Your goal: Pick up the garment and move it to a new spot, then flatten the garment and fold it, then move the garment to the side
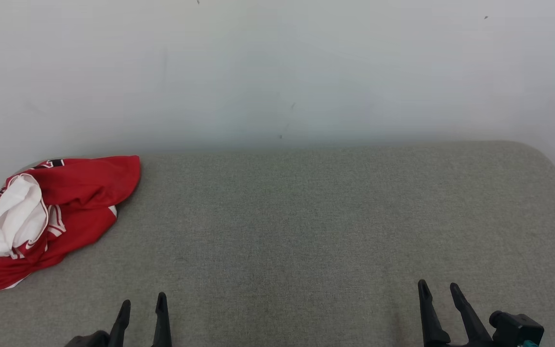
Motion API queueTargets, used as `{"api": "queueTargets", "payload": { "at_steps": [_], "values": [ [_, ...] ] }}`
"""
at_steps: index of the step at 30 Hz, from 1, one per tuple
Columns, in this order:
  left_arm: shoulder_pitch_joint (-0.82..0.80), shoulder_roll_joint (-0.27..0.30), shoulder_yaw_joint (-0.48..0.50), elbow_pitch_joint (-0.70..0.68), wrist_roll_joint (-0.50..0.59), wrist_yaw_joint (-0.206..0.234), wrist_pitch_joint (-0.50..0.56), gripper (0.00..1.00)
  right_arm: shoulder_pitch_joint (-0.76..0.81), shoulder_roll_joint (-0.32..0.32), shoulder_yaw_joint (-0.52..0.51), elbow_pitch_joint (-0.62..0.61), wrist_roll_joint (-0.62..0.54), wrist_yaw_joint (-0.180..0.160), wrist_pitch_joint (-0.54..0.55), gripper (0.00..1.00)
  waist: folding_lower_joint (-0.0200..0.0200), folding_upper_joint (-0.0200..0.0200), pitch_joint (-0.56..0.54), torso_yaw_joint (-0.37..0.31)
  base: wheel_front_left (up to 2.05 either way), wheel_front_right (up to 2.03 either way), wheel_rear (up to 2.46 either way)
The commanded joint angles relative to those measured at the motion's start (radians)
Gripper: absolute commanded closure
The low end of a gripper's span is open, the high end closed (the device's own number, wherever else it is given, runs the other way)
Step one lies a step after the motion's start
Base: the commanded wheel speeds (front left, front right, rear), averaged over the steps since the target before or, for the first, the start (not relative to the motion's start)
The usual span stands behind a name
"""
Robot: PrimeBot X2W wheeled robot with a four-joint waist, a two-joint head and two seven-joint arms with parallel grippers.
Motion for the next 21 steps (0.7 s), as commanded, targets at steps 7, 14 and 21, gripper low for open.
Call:
{"api": "queueTargets", "payload": {
  "at_steps": [7, 14, 21],
  "values": [
    [0.012, 0.009, 0.005, 0.007, 0.077, 0.007, -0.024, 0.00, 0.001, -0.004, 0.011, 0.011, -0.071, -0.002, -0.014, 0.00, 0.0000, -0.0001, -0.006, 0.000, 0.00, 0.00, 0.00],
    [0.017, 0.008, 0.009, 0.023, 0.116, -0.003, -0.039, 0.00, 0.008, -0.004, 0.021, 0.026, -0.122, -0.002, -0.022, 0.00, 0.0000, -0.0001, -0.017, -0.001, 0.00, 0.00, 0.00],
    [0.024, 0.006, 0.019, 0.047, 0.144, -0.010, -0.053, 0.00, 0.015, -0.004, 0.031, 0.035, -0.172, -0.002, -0.033, 0.00, 0.0000, -0.0001, -0.031, -0.002, 0.00, 0.00, 0.00]
  ]
}}
